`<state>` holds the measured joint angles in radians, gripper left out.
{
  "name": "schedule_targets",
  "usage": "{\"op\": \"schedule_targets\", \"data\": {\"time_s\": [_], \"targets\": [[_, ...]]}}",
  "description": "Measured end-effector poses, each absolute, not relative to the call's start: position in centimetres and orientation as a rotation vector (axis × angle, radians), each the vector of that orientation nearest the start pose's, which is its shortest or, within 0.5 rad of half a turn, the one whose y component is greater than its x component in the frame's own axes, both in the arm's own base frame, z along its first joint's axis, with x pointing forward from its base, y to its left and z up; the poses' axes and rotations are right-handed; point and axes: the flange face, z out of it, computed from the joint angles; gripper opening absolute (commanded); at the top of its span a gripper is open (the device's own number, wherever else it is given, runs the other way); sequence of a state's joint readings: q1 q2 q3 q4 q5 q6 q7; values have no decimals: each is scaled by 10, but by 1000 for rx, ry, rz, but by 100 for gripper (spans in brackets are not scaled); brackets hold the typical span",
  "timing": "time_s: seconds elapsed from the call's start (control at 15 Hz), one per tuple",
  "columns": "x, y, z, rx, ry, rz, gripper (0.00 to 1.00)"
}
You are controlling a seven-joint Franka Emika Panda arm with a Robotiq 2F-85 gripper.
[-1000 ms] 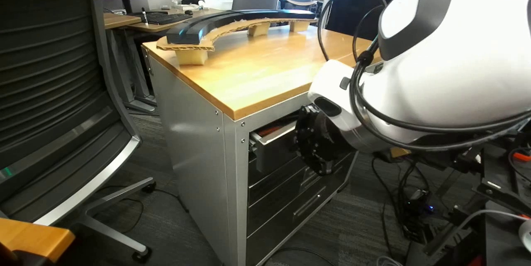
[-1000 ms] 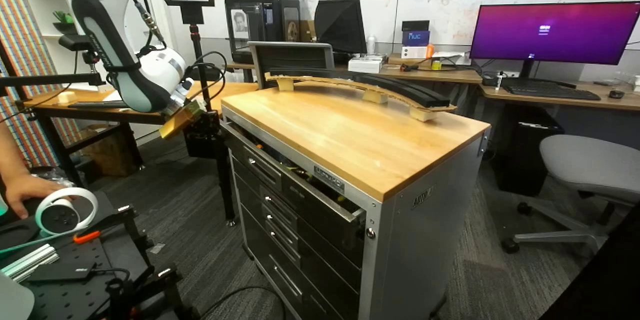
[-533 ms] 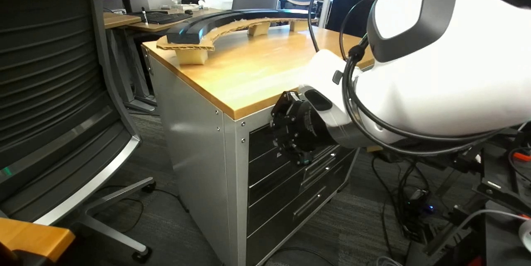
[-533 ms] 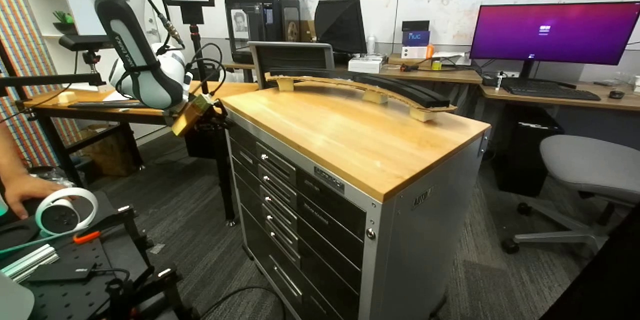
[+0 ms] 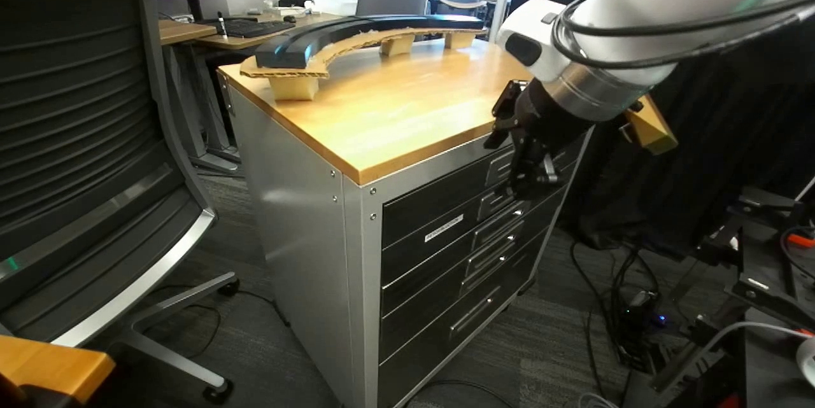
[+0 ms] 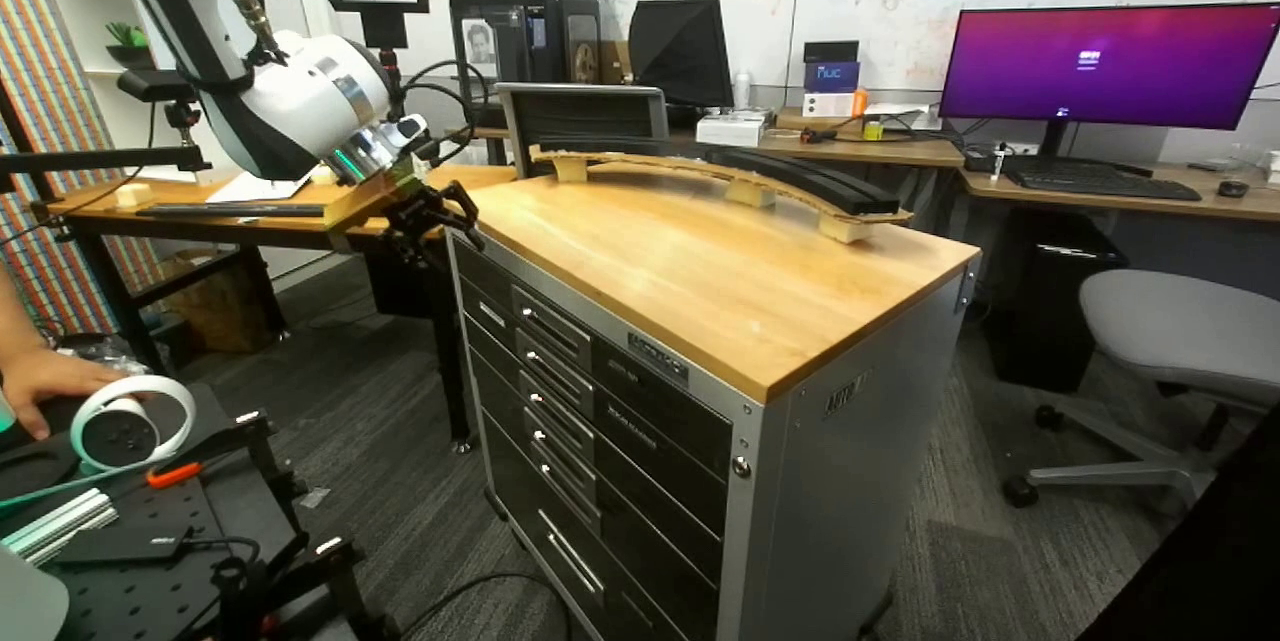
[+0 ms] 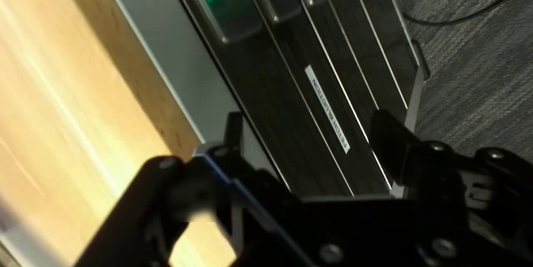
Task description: Put the screwdriver in the open drawer and then close the drawer
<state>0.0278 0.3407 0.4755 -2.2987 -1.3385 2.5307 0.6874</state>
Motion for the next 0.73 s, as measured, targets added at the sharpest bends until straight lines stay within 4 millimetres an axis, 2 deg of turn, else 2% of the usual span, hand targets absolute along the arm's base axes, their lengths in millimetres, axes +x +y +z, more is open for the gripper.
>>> {"op": "schedule_targets", "data": {"time_s": [0.2, 0.4, 0.6, 0.73], "targets": [[451, 246, 228, -3201, -1393, -371, 100], [463, 247, 258, -3152, -1217, -189, 100], [480, 260, 311, -3040, -1044, -125, 100], [492, 268, 350, -2975, -949, -166, 100]]}}
